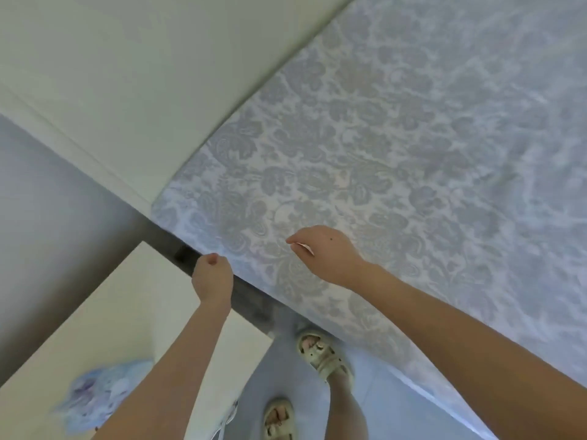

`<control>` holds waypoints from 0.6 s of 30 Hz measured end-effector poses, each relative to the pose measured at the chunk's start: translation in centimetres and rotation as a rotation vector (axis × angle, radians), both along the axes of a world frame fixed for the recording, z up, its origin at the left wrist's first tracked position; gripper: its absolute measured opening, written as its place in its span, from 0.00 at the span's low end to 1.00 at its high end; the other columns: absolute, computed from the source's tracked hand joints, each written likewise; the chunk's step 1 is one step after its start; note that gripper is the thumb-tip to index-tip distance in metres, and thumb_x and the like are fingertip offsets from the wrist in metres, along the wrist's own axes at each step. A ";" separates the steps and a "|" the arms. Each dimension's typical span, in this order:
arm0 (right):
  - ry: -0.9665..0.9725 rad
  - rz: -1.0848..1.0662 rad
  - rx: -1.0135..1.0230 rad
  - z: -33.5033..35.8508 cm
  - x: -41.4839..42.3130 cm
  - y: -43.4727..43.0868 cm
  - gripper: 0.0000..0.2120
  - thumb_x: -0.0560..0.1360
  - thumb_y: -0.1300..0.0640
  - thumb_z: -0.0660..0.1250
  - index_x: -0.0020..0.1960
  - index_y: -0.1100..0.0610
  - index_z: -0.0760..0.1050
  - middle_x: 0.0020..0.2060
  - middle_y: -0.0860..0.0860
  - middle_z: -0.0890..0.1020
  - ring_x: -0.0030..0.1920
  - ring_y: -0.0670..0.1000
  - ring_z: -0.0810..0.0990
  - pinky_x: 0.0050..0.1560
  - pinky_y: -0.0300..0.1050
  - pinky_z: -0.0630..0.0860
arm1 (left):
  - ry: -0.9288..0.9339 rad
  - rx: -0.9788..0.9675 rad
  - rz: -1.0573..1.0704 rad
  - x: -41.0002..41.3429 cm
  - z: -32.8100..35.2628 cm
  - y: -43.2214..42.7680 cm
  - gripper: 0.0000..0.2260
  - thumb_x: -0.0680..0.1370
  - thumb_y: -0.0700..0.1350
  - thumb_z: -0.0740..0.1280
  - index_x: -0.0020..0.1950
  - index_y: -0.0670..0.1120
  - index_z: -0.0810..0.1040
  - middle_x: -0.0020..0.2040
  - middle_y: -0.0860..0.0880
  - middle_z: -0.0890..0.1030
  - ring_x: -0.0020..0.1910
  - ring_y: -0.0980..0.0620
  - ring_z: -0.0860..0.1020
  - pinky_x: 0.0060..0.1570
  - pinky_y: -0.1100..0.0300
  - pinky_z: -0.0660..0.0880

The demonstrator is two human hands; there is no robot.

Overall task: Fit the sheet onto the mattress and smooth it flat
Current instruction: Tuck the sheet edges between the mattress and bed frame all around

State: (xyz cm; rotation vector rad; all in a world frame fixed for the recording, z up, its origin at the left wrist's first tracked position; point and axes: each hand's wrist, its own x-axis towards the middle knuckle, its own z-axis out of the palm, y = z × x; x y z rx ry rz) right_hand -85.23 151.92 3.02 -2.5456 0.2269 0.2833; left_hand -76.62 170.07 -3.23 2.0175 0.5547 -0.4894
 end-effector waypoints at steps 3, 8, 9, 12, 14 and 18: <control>-0.043 0.176 -0.033 -0.6 6.5 0.9 0.15 0.81 0.56 0.57 0.65 0.57 0.74 0.61 0.52 0.79 0.62 0.53 0.75 0.63 0.47 0.69 | 0.032 -0.060 0.172 2.8 -0.4 1.0 0.08 0.78 0.40 0.57 0.40 0.46 0.71 0.40 0.47 0.73 0.42 0.47 0.73 0.44 0.54 0.74; -0.164 0.442 -0.047 -2.9 16.1 2.2 0.15 0.79 0.60 0.59 0.61 0.62 0.77 0.57 0.56 0.81 0.58 0.58 0.78 0.57 0.54 0.76 | 0.130 -0.185 0.474 8.5 -1.7 0.3 0.13 0.75 0.37 0.56 0.31 0.43 0.60 0.30 0.49 0.60 0.29 0.53 0.56 0.29 0.60 0.55; -0.185 0.480 -0.055 -3.4 17.7 2.4 0.14 0.78 0.60 0.59 0.60 0.62 0.78 0.55 0.57 0.82 0.57 0.58 0.79 0.56 0.53 0.76 | 0.149 -0.212 0.536 9.6 -2.0 0.1 0.13 0.75 0.37 0.56 0.30 0.45 0.60 0.30 0.49 0.60 0.29 0.53 0.56 0.29 0.59 0.55; -0.219 0.578 -0.073 -5.5 22.2 3.5 0.15 0.76 0.61 0.60 0.59 0.63 0.79 0.56 0.58 0.82 0.57 0.59 0.80 0.58 0.52 0.75 | 0.171 -0.318 0.678 12.3 -3.4 0.0 0.09 0.75 0.39 0.57 0.35 0.44 0.69 0.33 0.48 0.67 0.30 0.53 0.62 0.30 0.61 0.62; -0.207 0.650 -0.085 -6.9 25.2 4.6 0.16 0.77 0.60 0.59 0.61 0.63 0.77 0.60 0.59 0.79 0.62 0.60 0.76 0.63 0.52 0.70 | 0.171 -0.386 0.721 13.6 -4.1 0.2 0.10 0.76 0.42 0.58 0.35 0.46 0.70 0.31 0.50 0.68 0.28 0.54 0.64 0.28 0.63 0.64; -0.149 0.713 -0.193 -10.3 29.9 6.6 0.20 0.76 0.54 0.52 0.57 0.62 0.78 0.56 0.58 0.81 0.59 0.59 0.77 0.63 0.55 0.69 | 0.206 -0.612 0.796 15.6 -5.8 0.9 0.09 0.77 0.48 0.63 0.40 0.46 0.77 0.37 0.50 0.78 0.36 0.52 0.76 0.39 0.59 0.75</control>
